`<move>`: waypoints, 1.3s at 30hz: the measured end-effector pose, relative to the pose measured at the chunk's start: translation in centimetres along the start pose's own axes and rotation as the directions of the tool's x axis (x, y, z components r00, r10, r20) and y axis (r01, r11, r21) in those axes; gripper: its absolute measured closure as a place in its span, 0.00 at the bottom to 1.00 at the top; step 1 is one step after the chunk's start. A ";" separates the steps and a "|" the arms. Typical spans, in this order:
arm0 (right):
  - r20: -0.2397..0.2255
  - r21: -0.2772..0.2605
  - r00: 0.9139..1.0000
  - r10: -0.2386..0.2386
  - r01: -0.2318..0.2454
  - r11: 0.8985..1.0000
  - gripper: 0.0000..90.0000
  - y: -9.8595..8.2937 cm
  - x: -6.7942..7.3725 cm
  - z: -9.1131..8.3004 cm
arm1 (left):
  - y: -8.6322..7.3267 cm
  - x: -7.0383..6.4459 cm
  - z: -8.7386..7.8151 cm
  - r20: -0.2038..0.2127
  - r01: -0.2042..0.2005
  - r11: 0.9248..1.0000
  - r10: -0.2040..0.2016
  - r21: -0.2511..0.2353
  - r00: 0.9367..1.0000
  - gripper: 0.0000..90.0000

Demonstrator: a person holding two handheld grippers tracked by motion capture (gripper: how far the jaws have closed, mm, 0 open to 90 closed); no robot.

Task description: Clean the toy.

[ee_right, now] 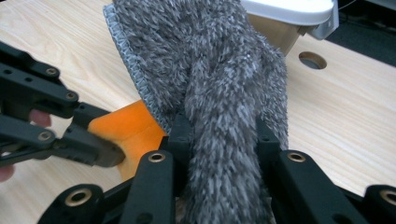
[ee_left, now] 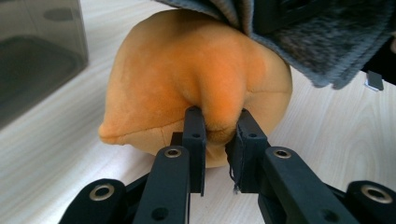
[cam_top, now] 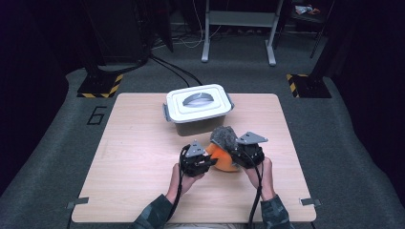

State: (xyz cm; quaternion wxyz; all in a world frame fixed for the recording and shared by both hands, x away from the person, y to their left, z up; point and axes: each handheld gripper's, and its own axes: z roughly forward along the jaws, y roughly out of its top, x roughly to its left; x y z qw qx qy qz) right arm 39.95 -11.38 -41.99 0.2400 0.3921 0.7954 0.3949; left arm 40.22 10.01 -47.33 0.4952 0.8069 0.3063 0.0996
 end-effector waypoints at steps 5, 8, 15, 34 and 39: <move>0.027 0.015 1.000 0.003 -0.003 1.000 0.77 -0.4 -0.5 0.9 | -0.1 0.1 0.5 -0.014 0.012 1.000 -0.012 0.015 1.000 0.87; 0.050 0.026 0.999 0.002 -0.003 1.000 0.77 -0.7 -0.8 0.9 | -0.2 0.2 0.7 -0.020 0.027 1.000 -0.027 0.011 0.999 0.87; 0.082 0.035 0.996 0.029 -0.032 0.999 0.77 -1.5 -1.7 0.8 | -0.3 0.3 0.8 -0.027 0.041 0.999 -0.041 0.012 0.999 0.87; 0.181 0.142 0.972 0.147 -0.174 0.975 0.78 -5.8 -4.9 2.3 | -0.3 0.5 0.8 -0.032 0.059 0.998 -0.059 0.006 0.998 0.86; 0.184 0.185 0.968 0.171 -0.205 0.961 0.77 -6.9 -5.4 3.2 | -0.3 0.6 0.8 -0.030 0.064 0.998 -0.063 0.005 0.998 0.86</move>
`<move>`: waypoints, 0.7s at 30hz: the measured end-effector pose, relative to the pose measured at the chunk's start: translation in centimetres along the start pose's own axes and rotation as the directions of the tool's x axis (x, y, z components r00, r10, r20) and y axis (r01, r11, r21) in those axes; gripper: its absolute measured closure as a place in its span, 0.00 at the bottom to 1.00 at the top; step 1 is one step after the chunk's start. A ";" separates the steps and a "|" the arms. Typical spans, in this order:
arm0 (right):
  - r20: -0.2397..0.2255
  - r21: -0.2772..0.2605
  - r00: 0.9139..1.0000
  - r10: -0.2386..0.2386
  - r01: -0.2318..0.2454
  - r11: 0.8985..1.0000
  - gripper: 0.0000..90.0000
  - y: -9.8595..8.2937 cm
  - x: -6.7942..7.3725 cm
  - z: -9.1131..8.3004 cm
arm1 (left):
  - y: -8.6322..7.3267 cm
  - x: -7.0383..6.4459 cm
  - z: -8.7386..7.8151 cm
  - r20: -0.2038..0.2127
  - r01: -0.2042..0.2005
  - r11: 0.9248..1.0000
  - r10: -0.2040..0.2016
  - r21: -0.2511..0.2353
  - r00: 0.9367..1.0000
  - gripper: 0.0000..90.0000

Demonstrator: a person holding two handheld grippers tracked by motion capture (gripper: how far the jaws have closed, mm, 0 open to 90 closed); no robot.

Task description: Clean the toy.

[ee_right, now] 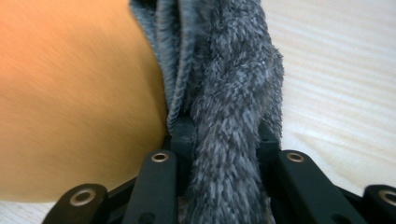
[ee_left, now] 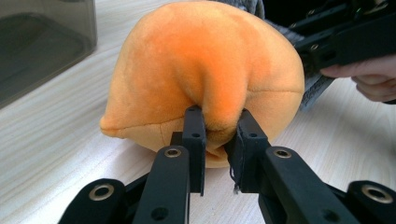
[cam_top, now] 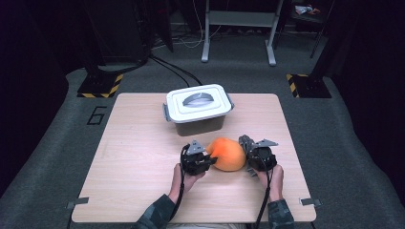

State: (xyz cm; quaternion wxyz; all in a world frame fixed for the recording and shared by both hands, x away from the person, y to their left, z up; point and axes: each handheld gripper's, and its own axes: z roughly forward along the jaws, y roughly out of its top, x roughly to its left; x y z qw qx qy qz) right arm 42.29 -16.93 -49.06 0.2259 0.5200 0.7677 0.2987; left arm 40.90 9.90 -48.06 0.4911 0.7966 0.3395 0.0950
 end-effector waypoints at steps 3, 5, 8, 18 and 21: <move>-0.007 -0.002 1.000 -0.005 0.005 1.000 0.77 -0.1 -0.1 0.1 | 0.0 -0.1 0.0 0.002 0.013 1.000 -0.013 -0.003 1.000 0.86; 0.000 -0.003 1.000 -0.004 0.004 1.000 0.77 0.0 -0.1 0.0 | 0.0 0.0 0.0 0.002 0.016 1.000 -0.016 -0.003 1.000 0.86; 0.010 -0.020 1.000 -0.008 0.008 1.000 0.76 0.3 -0.3 -0.9 | 0.1 0.0 -0.2 -0.004 0.021 1.000 -0.021 -0.008 1.000 0.85; -0.029 -0.161 0.995 -0.097 0.091 0.983 0.76 3.2 2.5 -5.3 | -0.2 0.3 -0.5 -0.002 0.033 0.999 -0.033 -0.012 0.999 0.85; -0.070 -0.192 0.989 -0.133 0.117 0.974 0.76 3.6 3.7 -6.0 | -0.2 0.3 -0.5 -0.007 0.027 1.000 -0.027 -0.012 1.000 0.84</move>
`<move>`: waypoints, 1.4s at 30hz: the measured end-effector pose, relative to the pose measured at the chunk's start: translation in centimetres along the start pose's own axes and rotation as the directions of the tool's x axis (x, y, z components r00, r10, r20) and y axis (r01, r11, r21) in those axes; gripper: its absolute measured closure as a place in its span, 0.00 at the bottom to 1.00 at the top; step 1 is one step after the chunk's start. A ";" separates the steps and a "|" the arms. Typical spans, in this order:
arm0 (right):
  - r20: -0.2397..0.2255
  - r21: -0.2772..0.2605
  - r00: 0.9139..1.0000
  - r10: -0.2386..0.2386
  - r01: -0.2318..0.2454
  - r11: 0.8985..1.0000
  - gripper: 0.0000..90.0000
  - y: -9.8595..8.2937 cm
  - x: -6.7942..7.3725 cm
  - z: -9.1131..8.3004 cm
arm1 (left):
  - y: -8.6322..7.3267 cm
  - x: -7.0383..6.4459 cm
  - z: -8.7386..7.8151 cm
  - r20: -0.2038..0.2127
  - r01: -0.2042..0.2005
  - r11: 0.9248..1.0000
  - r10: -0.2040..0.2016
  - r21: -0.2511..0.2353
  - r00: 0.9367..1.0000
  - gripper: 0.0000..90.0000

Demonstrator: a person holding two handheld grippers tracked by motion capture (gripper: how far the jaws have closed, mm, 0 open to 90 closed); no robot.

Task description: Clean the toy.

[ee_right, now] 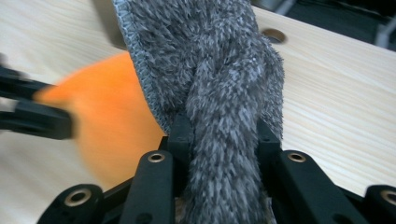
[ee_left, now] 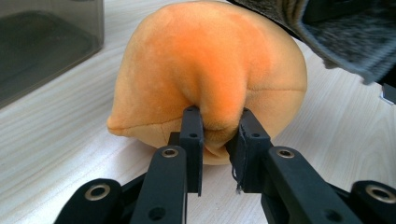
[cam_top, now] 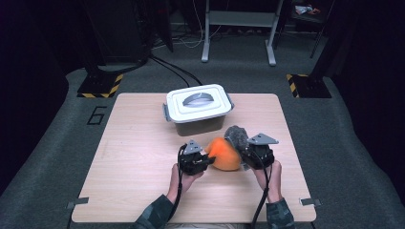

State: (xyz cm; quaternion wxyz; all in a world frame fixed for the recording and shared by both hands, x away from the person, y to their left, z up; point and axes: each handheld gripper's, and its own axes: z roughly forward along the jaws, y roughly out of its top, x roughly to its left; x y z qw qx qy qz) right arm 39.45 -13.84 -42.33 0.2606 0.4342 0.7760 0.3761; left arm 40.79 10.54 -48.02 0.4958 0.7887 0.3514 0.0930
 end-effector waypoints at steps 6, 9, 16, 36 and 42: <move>-0.125 -0.025 0.992 -0.001 -0.002 1.000 0.73 0.7 1.4 0.5 | -0.1 0.0 0.0 0.000 0.006 1.000 -0.006 0.001 1.000 0.84; -0.120 -0.021 0.993 -0.009 0.007 1.000 0.73 0.9 1.8 1.4 | -0.1 0.0 0.0 -0.003 0.002 1.000 -0.002 0.006 1.000 0.84; -0.075 -0.004 0.996 -0.049 0.049 0.999 0.76 0.8 1.7 2.4 | -0.1 0.0 0.2 0.006 -0.010 1.000 0.010 -0.003 1.000 0.84; -0.002 0.038 1.000 0.009 -0.009 0.999 0.78 -1.4 -1.1 2.0 | -0.1 0.1 0.6 0.004 -0.010 1.000 0.010 0.002 1.000 0.85; 0.032 0.064 0.998 0.061 -0.063 0.996 0.78 -2.7 -2.2 2.6 | -0.1 0.2 0.6 0.006 -0.006 1.000 0.006 0.003 1.000 0.85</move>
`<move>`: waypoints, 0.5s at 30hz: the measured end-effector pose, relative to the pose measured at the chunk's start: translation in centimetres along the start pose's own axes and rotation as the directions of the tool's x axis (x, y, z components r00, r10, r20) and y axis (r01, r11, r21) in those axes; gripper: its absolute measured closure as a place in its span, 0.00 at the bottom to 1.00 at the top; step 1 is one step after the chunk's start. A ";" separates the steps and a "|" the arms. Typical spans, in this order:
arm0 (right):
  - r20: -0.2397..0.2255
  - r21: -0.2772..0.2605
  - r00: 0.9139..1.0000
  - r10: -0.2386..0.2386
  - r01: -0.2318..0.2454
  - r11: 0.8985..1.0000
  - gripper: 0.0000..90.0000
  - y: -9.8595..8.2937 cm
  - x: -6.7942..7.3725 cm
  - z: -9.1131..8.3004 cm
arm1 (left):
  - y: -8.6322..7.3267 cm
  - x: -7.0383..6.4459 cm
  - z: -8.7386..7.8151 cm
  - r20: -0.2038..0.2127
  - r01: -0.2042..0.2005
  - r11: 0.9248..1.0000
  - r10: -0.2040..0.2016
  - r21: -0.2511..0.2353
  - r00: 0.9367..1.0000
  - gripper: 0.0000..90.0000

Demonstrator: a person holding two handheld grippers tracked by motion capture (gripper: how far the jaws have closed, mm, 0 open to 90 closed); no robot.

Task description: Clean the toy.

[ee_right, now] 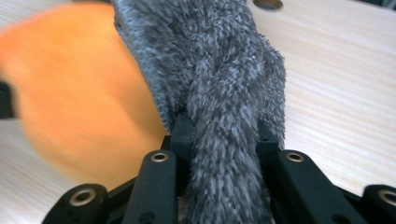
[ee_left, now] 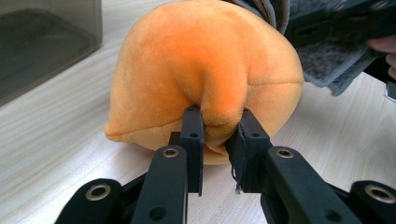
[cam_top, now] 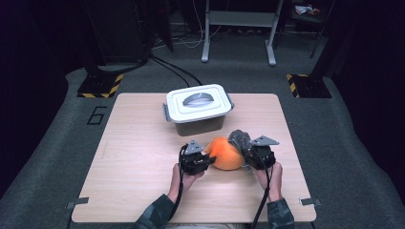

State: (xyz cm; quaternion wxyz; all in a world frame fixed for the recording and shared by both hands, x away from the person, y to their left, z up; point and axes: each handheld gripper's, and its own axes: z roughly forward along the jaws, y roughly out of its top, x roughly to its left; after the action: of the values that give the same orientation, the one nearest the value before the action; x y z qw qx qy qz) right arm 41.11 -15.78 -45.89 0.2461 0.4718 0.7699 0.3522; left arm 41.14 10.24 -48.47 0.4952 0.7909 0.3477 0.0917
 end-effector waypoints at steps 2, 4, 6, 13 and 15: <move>0.006 0.014 1.000 0.010 -0.010 1.000 0.78 -0.4 -0.4 0.3 | 0.0 0.0 0.0 0.003 0.006 1.000 -0.006 0.000 1.000 0.85; 0.016 0.032 1.000 0.021 -0.022 0.999 0.78 -0.8 -0.7 0.5 | 0.0 0.0 0.0 0.005 0.003 1.000 -0.003 0.002 1.000 0.85; 0.018 0.044 0.999 0.028 -0.028 0.999 0.78 -1.1 -0.9 0.7 | 0.0 0.0 0.0 0.008 0.008 1.000 -0.008 0.000 1.000 0.85; 0.040 0.093 0.998 0.044 -0.048 0.994 0.77 -1.9 -1.2 1.9 | 0.0 0.1 0.0 0.010 0.013 1.000 -0.013 0.002 1.000 0.85; 0.040 0.111 0.997 0.070 -0.074 0.991 0.76 -2.2 -1.4 2.4 | -0.1 0.1 0.0 0.009 0.017 1.000 -0.017 0.001 1.000 0.85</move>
State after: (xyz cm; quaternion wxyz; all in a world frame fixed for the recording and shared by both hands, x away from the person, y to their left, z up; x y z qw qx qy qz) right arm 42.17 -17.02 -49.05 0.2200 0.5188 0.7664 0.3084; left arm 41.16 10.31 -48.53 0.4973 0.7884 0.3523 0.0836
